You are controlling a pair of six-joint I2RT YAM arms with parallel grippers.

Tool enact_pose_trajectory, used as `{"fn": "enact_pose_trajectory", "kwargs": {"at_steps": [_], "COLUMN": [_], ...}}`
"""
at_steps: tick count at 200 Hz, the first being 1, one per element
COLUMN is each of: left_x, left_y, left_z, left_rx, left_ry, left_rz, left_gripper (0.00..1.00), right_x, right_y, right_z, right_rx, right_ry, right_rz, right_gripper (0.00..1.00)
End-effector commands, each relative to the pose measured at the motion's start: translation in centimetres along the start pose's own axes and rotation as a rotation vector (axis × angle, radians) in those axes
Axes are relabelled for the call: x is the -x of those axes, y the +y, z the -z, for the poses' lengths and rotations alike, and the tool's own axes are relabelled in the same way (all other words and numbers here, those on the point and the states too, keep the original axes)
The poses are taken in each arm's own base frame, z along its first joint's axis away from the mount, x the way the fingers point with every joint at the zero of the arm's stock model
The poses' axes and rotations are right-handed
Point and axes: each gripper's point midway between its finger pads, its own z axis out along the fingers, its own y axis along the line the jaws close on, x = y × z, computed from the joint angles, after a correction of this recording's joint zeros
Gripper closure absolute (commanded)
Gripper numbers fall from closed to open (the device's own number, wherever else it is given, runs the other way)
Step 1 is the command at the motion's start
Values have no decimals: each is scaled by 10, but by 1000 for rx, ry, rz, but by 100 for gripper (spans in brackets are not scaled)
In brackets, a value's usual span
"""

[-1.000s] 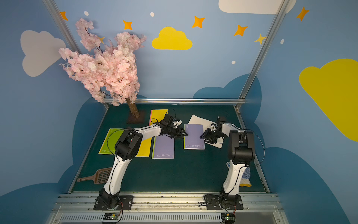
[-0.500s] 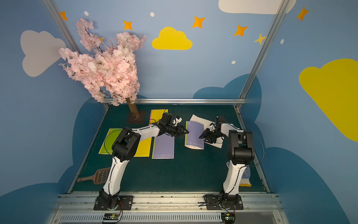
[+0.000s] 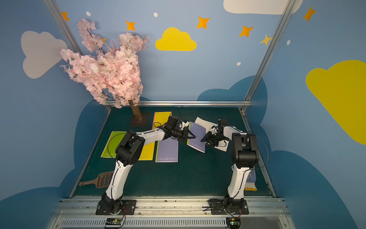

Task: Close the notebook
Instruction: Pick up the notebook from the center of the board.

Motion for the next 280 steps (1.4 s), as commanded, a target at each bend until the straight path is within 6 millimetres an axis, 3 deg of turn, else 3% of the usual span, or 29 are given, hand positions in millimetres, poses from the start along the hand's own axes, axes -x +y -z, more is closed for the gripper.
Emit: {"fn": "enact_pose_trajectory", "kwargs": {"at_steps": [1,24,88,161,225,280], "left_x": [-3,-2,9,11,10,15], "left_y": [-24,-22,6,9,6,-18], "left_z": [-3,0,26,37,42,55], "left_rx": [-52,-24,144,203,212,170], "left_ry": [32,21,-32,-45,-33,-41], "left_rz": [-53,-56,-28,-45,-56,-77], "left_gripper": [58,59,63,66,88,97], "right_x": [-16,-16,-18,-18,-17,-15], "right_y": [-6,-6,-8,-9,-8,3], "right_z": [-16,-16,-15,-15,-15,-2], "right_rx": [6,7,4,2,6,16], "right_ry": [65,64,61,61,55,25], "right_rz": [-37,-34,-37,-41,-39,-16], "right_gripper": [54,54,54,54,55,55]}}
